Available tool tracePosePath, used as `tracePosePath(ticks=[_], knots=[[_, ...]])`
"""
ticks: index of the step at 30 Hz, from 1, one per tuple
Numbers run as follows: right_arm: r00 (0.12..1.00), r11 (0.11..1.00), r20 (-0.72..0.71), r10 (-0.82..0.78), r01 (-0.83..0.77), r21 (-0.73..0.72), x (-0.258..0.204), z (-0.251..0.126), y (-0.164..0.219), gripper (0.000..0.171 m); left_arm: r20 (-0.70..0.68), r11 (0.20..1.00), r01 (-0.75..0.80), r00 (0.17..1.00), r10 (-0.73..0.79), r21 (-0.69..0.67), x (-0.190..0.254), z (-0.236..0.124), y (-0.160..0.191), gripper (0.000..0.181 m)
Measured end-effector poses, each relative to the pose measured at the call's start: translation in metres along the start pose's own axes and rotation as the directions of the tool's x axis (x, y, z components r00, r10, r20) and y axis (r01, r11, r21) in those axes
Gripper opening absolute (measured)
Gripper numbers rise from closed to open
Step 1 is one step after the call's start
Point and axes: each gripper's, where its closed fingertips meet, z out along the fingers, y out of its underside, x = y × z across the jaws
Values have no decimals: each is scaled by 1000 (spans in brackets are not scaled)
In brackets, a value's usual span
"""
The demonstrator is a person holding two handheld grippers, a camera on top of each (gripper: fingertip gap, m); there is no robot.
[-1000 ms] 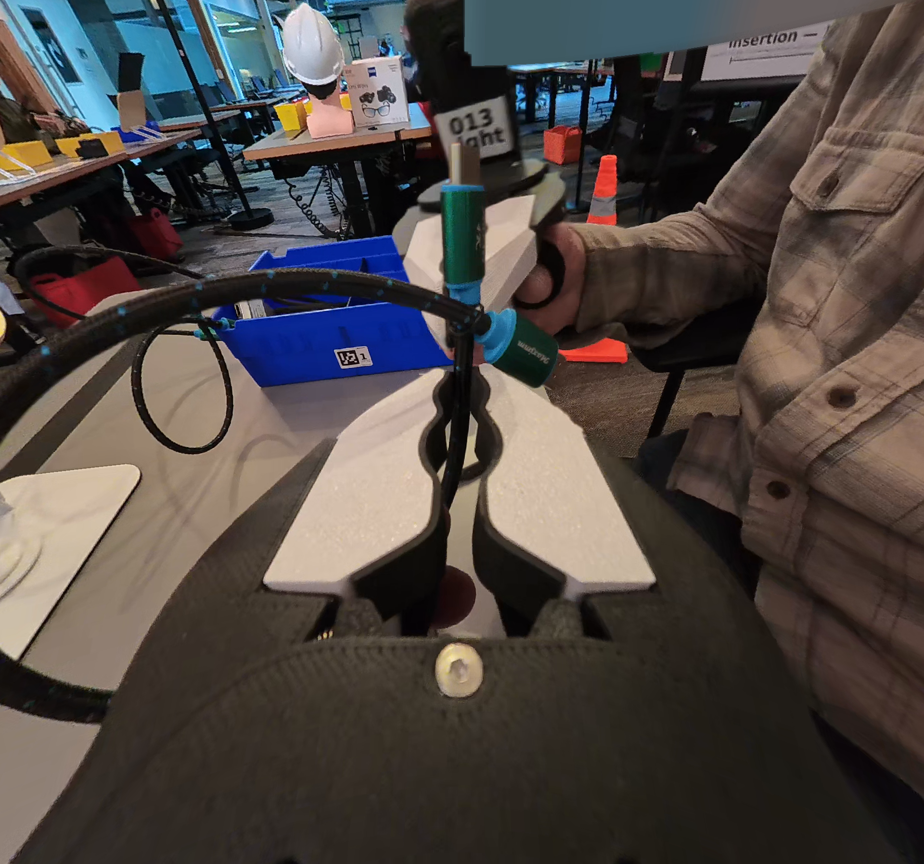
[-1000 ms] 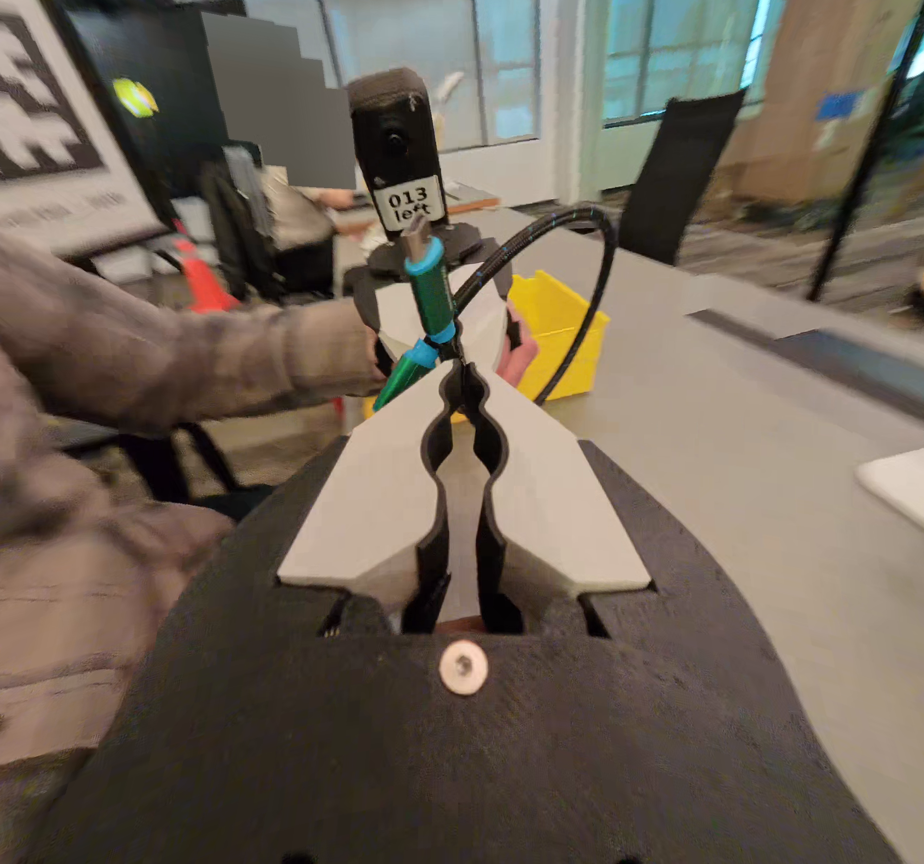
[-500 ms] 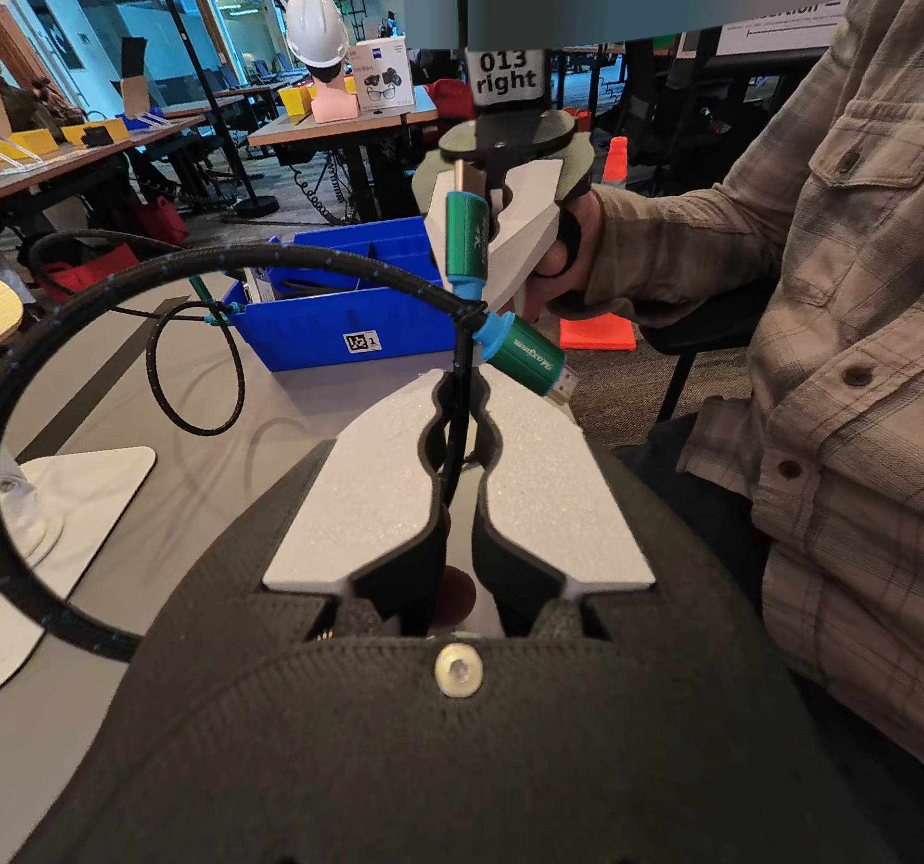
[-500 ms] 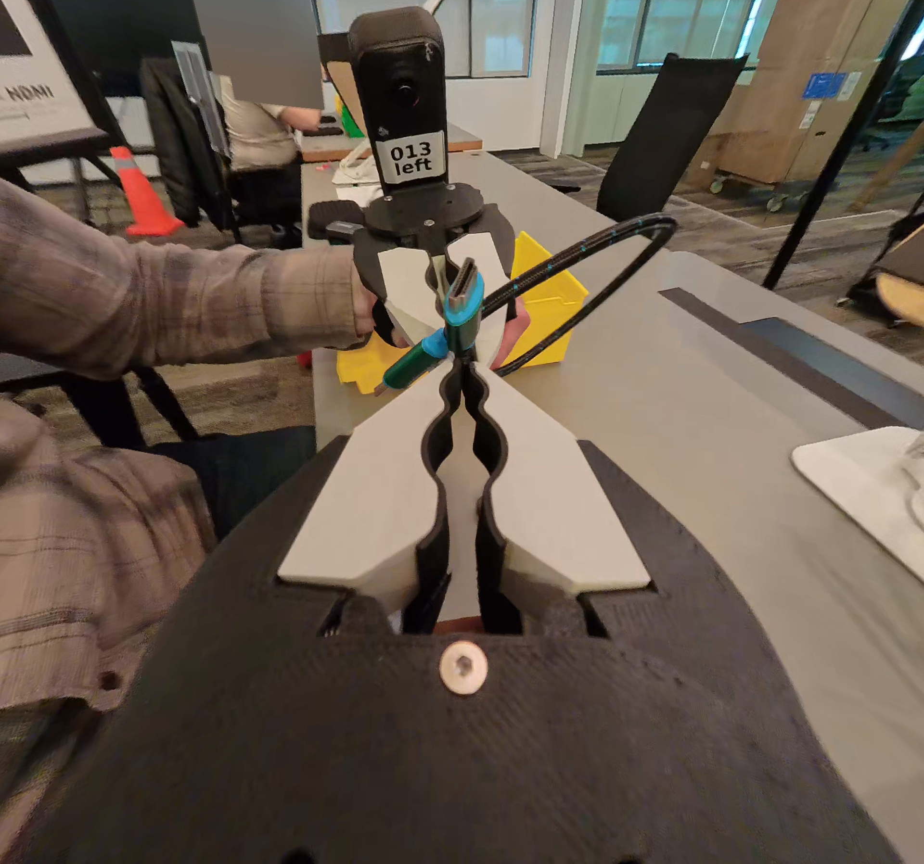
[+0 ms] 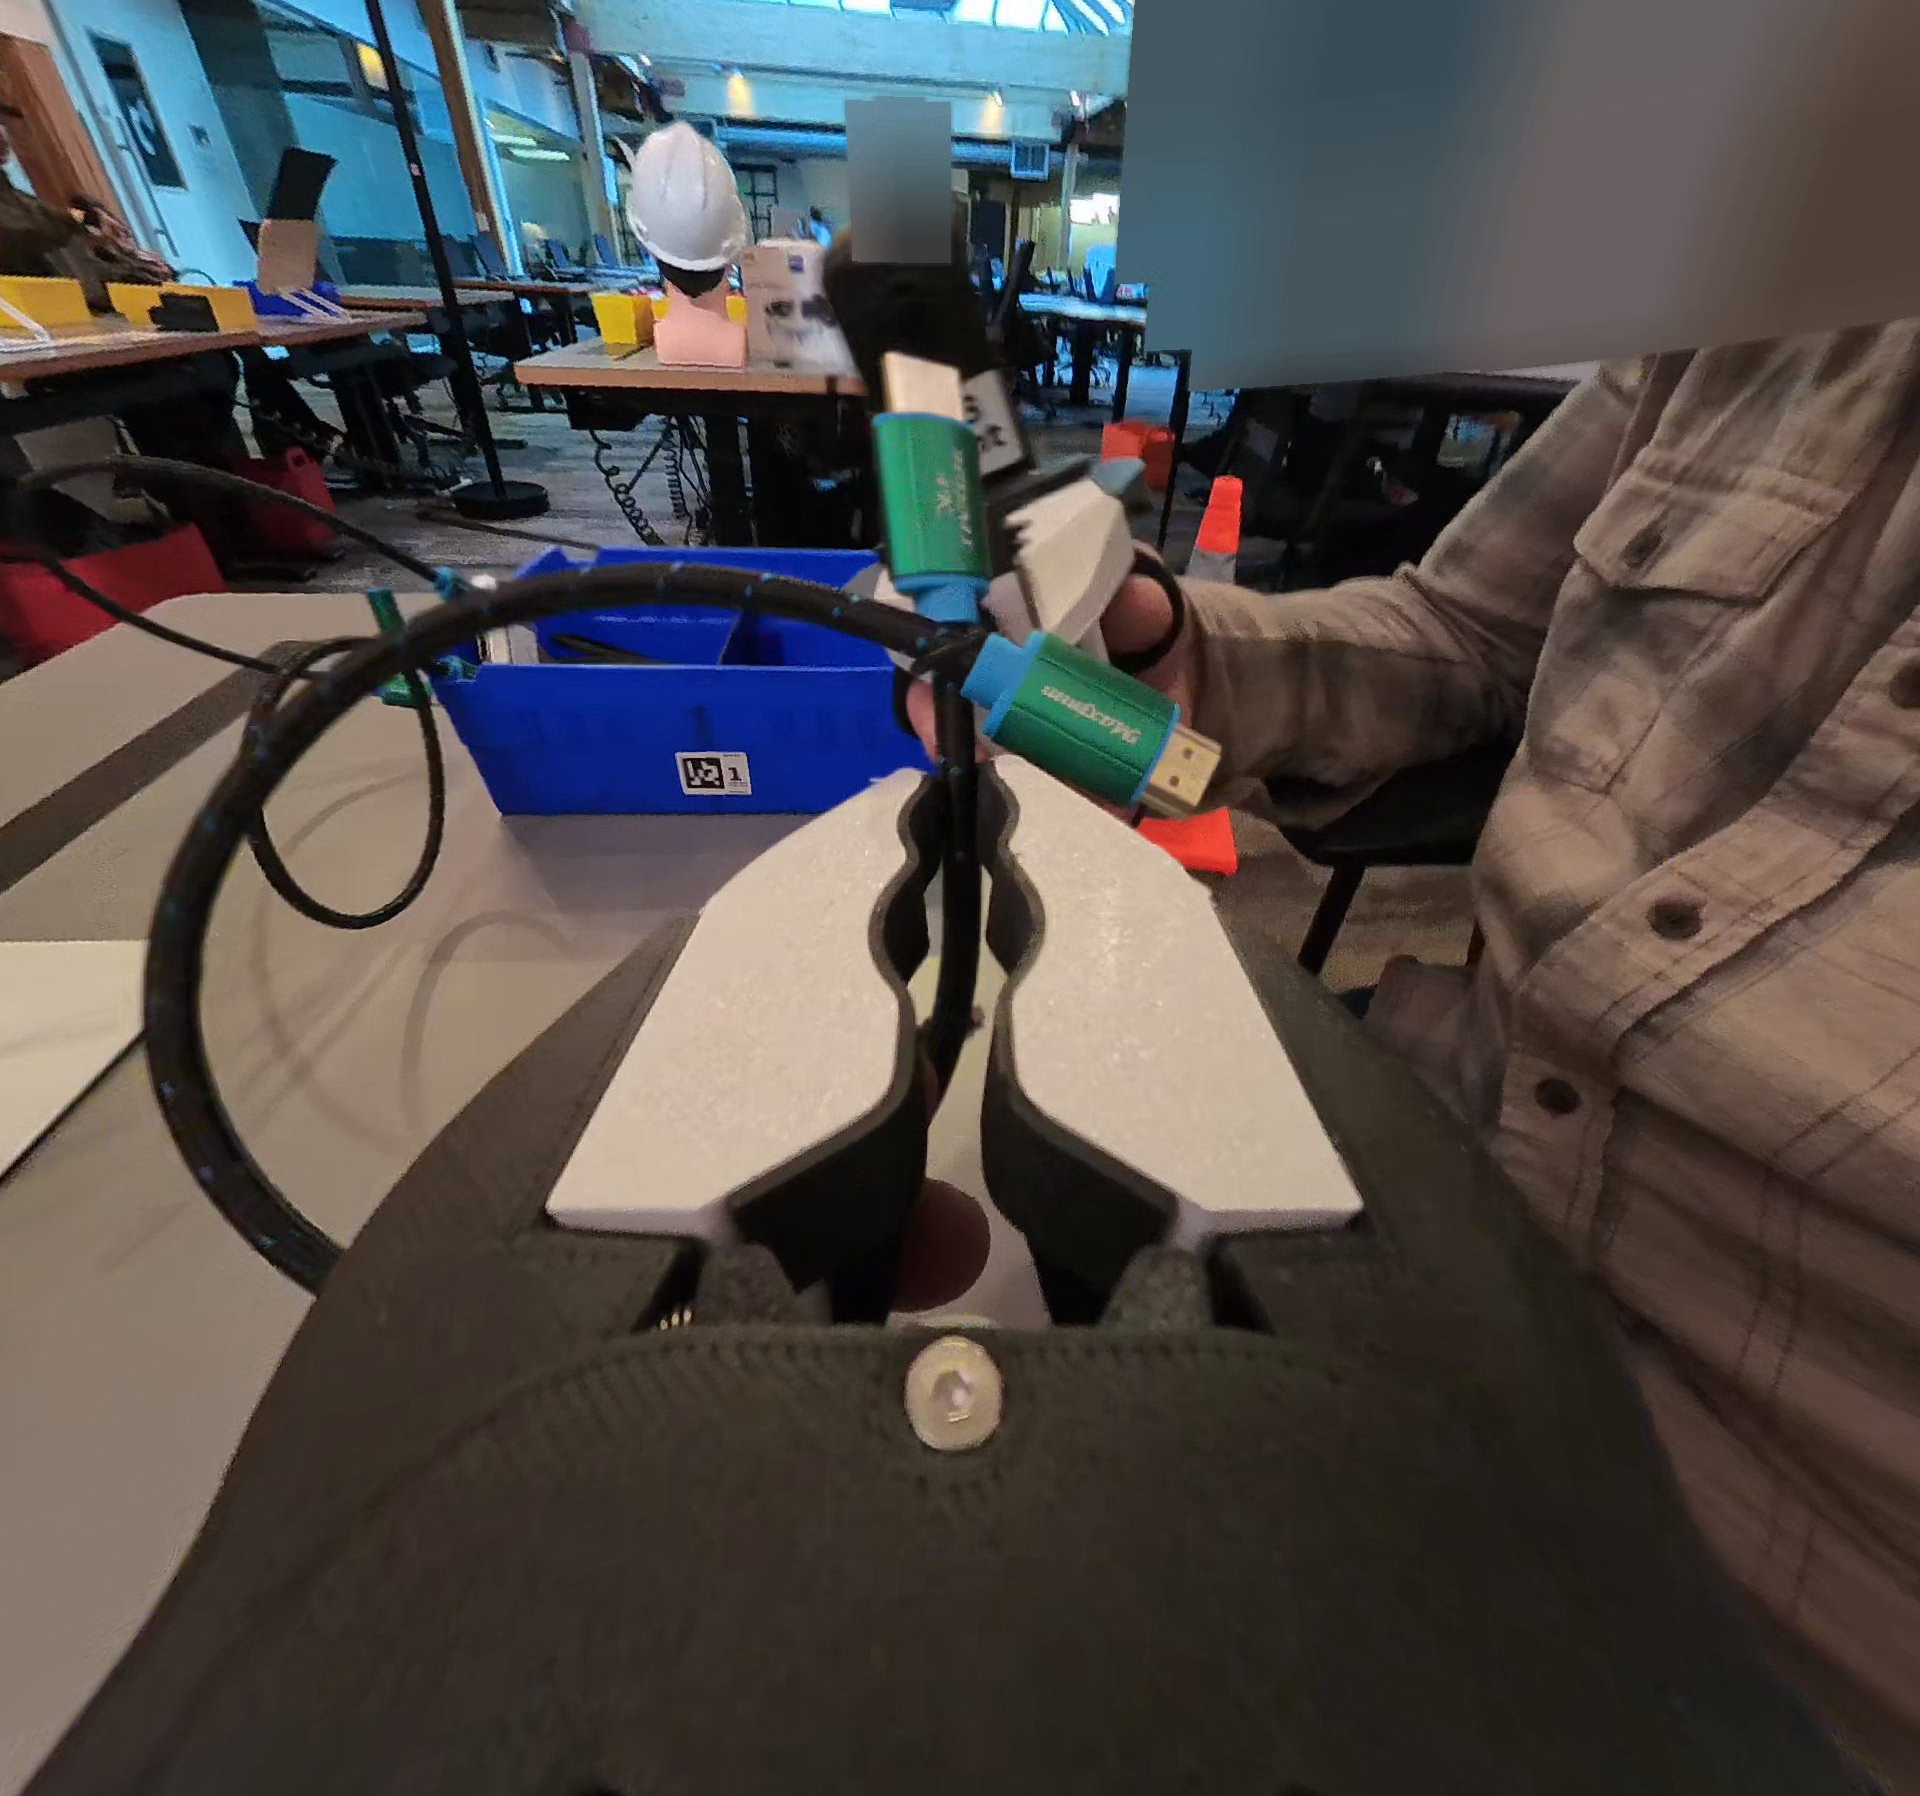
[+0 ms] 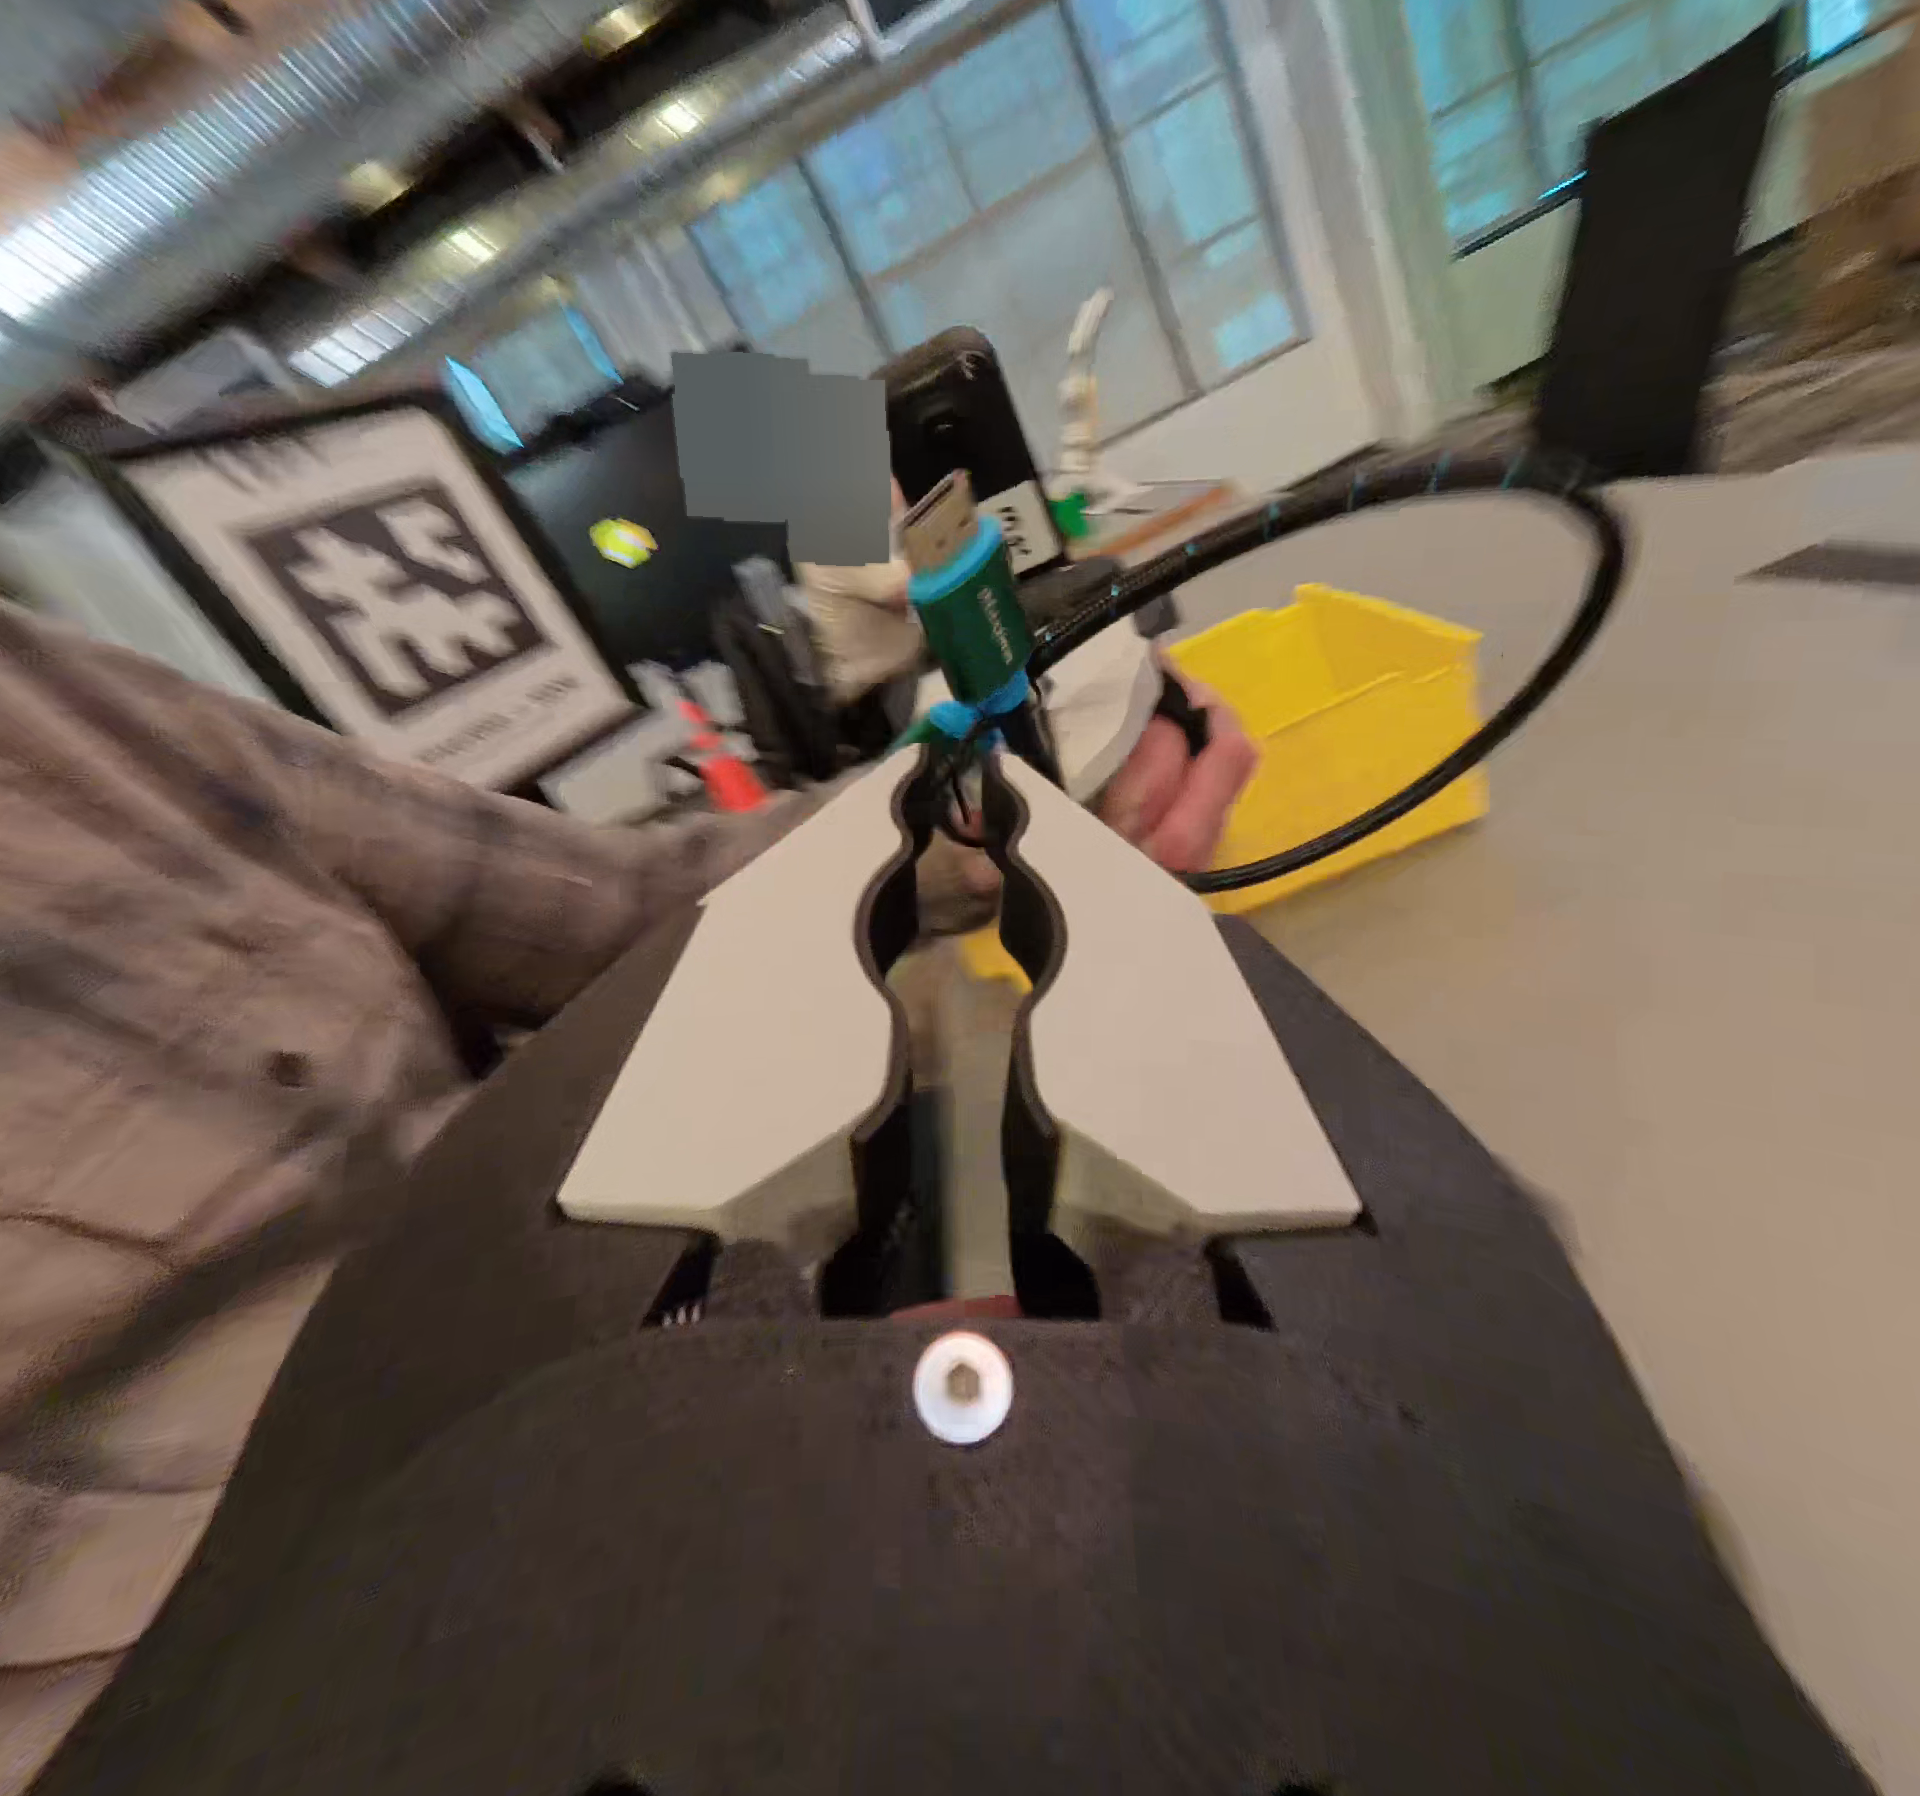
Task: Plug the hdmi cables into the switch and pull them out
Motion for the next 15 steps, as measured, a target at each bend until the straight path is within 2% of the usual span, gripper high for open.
tracePosePath(ticks=[3, 6, 11, 15], knots=[[926, 943, -177, -332, 320, -95, 10, -4, -1, 13, 26, 997, 58, 998, -60, 52, -9, -3, -3, 6], [744, 792, -272, -610, 567, -225, 16, -7, -3, 14, 17, 991, 100, 995, -102, 84, -11, -3, -4, 5], [413, 506, -297, -861, 756, -416, 20, -7, -3, 11, 6, 988, 126, 992, -127, 88, -9, 3, -2, 5], [194, 312, -275, -942, 809, -498, 17, -7, -5, 10, 7, 986, 139, 990, -140, 93, -10, 4, -1, 6]])
